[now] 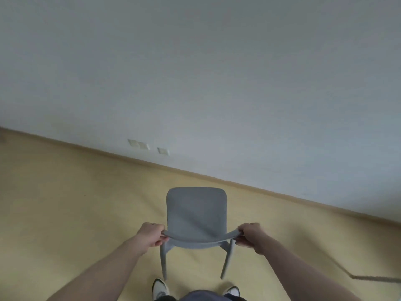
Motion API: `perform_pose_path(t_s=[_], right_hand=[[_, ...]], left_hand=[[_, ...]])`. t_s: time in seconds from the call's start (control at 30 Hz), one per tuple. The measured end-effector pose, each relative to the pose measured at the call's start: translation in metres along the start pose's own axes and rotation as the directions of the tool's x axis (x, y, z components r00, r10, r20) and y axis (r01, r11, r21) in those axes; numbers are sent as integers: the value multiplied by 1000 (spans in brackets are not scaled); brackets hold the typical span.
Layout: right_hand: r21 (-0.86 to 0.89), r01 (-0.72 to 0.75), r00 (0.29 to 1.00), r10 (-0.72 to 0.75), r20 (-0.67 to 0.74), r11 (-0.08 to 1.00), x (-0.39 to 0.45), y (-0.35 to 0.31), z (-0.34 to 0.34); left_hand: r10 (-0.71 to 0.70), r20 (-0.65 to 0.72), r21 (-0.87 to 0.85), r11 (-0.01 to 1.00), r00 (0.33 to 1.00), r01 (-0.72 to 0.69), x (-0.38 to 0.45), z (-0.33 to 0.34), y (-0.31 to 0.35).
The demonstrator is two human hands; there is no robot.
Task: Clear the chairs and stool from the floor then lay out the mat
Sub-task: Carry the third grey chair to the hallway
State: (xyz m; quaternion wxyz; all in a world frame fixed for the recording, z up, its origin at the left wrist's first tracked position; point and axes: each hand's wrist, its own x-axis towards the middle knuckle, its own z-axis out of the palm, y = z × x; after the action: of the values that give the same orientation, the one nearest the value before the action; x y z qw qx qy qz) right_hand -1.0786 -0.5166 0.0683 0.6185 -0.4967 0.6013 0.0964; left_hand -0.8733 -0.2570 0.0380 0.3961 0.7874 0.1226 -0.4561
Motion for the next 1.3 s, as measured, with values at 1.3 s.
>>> perform_pose_path(t_s=[1.3], right_hand=[[-605, 414, 856, -65, 512, 680, 44, -382, 646]], left_hand=[[-409, -415, -747, 663, 813, -48, 130, -498, 24]])
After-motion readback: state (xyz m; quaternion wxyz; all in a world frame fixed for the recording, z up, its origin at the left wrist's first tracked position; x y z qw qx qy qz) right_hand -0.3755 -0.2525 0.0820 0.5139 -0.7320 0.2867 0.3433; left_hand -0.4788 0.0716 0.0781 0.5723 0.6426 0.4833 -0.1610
